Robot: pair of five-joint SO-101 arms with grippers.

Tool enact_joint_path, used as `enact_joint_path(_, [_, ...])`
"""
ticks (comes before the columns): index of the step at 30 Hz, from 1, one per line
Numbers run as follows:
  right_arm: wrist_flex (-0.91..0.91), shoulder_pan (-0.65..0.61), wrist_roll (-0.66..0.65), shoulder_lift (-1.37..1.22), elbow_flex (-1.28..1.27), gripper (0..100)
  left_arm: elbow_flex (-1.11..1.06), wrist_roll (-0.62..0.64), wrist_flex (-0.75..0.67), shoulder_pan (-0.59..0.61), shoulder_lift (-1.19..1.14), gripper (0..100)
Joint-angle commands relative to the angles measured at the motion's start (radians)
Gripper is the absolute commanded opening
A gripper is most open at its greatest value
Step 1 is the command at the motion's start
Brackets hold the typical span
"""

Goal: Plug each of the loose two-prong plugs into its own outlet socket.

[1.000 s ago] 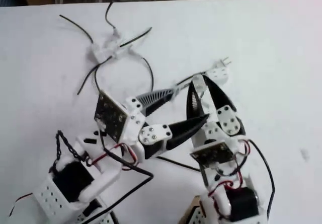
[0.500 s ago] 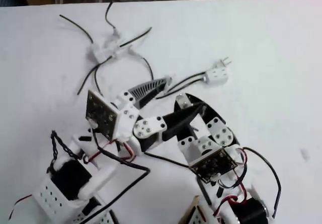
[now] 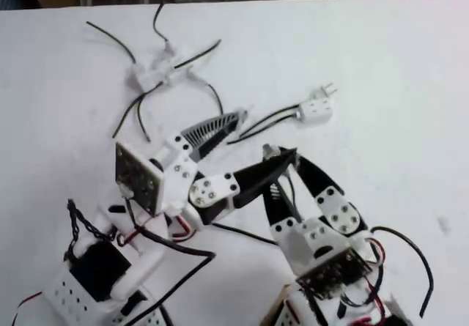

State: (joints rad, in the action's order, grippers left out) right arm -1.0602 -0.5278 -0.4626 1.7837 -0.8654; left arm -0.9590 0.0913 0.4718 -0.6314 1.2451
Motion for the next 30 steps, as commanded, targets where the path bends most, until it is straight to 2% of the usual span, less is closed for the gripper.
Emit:
enact_joint_path(1, [-0.045,-0.056,0.012,0.018,0.117,1.8,0.002,-0.009,-0.006,0.027,-0.004,28])
enact_joint_path(14, [-0.096,-0.062,0.005,0.018,0.249,1.8,0.0,-0.009,-0.002,0.027,-0.004,28])
enact_joint_path(23, [-0.15,-0.062,0.003,0.018,0.354,1.8,-0.046,-0.012,-0.061,0.024,-0.004,28])
enact_joint_path(30, [-0.15,-0.062,0.003,0.016,0.35,1.8,-0.04,-0.009,-0.063,0.027,-0.004,21])
